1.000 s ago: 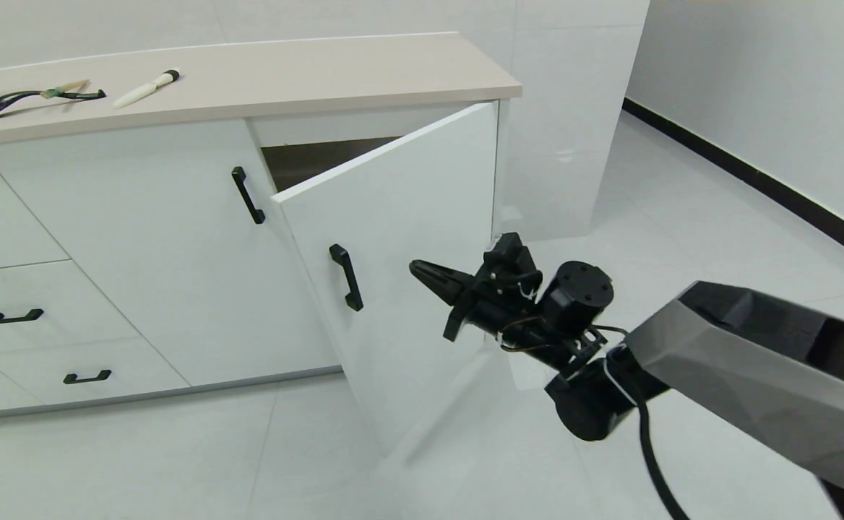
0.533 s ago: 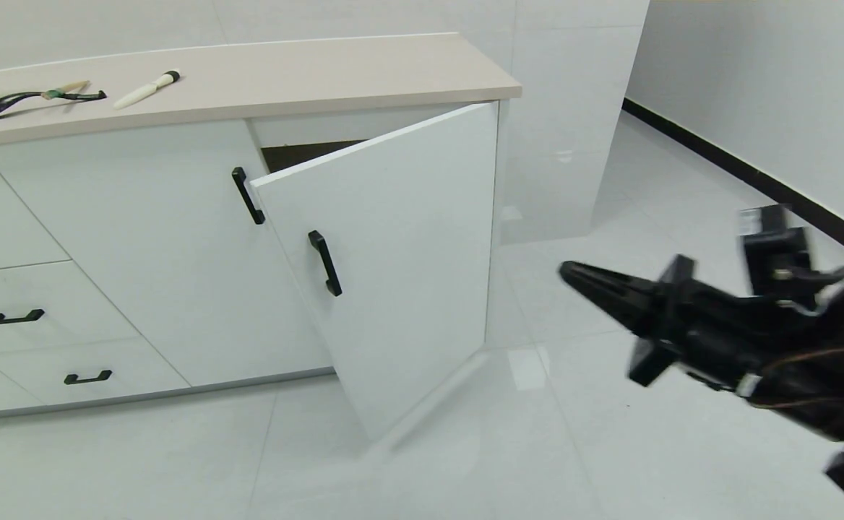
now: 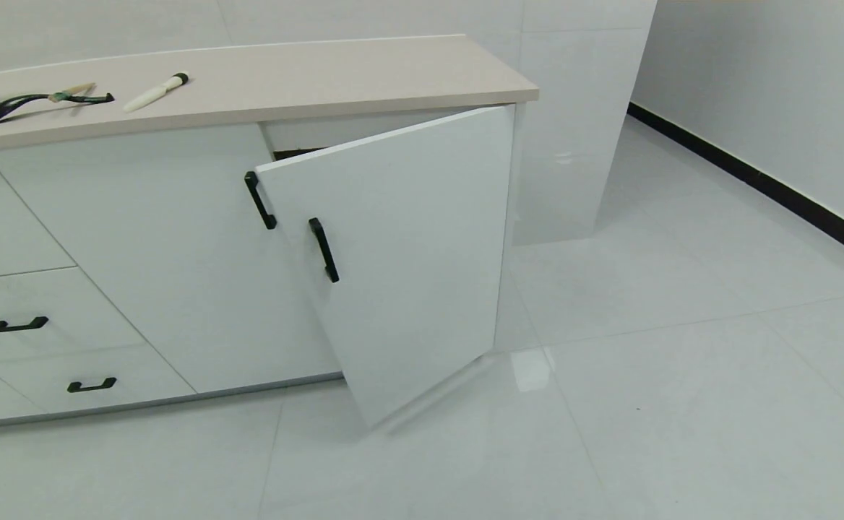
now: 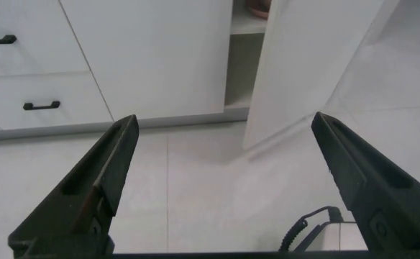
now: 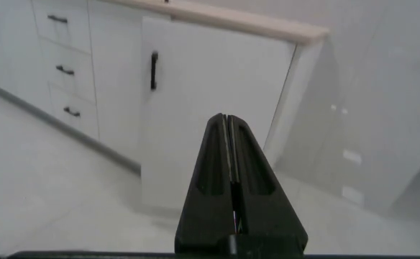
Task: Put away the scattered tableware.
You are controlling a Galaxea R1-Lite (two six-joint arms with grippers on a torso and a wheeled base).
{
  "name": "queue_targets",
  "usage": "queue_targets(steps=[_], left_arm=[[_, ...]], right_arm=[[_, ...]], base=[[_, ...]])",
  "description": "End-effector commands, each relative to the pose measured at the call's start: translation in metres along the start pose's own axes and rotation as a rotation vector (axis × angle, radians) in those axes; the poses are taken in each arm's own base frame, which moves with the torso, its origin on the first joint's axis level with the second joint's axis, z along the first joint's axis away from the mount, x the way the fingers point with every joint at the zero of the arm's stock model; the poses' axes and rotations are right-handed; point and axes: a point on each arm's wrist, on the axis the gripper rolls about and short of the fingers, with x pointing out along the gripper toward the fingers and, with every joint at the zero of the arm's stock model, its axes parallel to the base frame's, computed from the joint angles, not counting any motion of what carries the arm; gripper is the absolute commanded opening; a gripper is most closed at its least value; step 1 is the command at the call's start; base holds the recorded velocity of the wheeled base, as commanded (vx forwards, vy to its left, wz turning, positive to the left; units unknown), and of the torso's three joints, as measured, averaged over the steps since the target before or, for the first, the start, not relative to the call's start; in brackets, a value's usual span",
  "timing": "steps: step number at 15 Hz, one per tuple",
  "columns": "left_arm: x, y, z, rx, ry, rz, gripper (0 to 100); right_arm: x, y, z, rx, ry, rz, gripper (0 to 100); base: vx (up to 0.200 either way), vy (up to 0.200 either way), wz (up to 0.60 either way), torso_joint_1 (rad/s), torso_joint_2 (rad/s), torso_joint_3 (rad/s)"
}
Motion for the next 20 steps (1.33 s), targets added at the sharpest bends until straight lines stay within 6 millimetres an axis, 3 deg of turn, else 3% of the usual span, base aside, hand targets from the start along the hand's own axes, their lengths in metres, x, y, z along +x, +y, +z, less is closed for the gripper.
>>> queue_targets(steps=[1, 4, 5, 6, 16, 20], left_arm=[[0.0, 0.0, 0.0, 0.002, 0.0, 0.002, 100], [0.0, 0.0, 0.0, -0.006, 0.0, 0.005, 100], [0.0, 0.0, 0.0, -0.003, 0.0, 0.008, 100], [0.0, 0.0, 0.0, 0.002, 0.0, 0.008, 100], [0.0, 0.0, 0.0, -0.016, -0.002, 0.009, 100], [0.0, 0.0, 0.0, -0.016, -0.002, 0.014, 100]], right_arm=[[-0.062, 0.046, -0.042, -0.025, 0.105, -0.137, 0], [-0.066, 0.043, -0.056, 0.054, 0.246, -0.402, 0], [-0.074, 0.042, -0.074, 0.102, 0.449, -0.645, 0], [-0.074, 0.041, -0.072, 0.125, 0.42, -0.703, 0], [-0.073, 0.041, -0.072, 0.151, 0.405, -0.644, 0], [-0.073, 0.041, -0.072, 0.151, 0.405, -0.644, 0]], base=[[0.0, 0.0, 0.0, 0.0, 0.0, 0.0], [0.0, 0.0, 0.0, 0.0, 0.0, 0.0], [0.0, 0.0, 0.0, 0.0, 0.0, 0.0], [0.0, 0.0, 0.0, 0.0, 0.0, 0.0], [0.0, 0.0, 0.0, 0.0, 0.0, 0.0], [0.0, 0.2, 0.0, 0.004, 0.0, -0.002]])
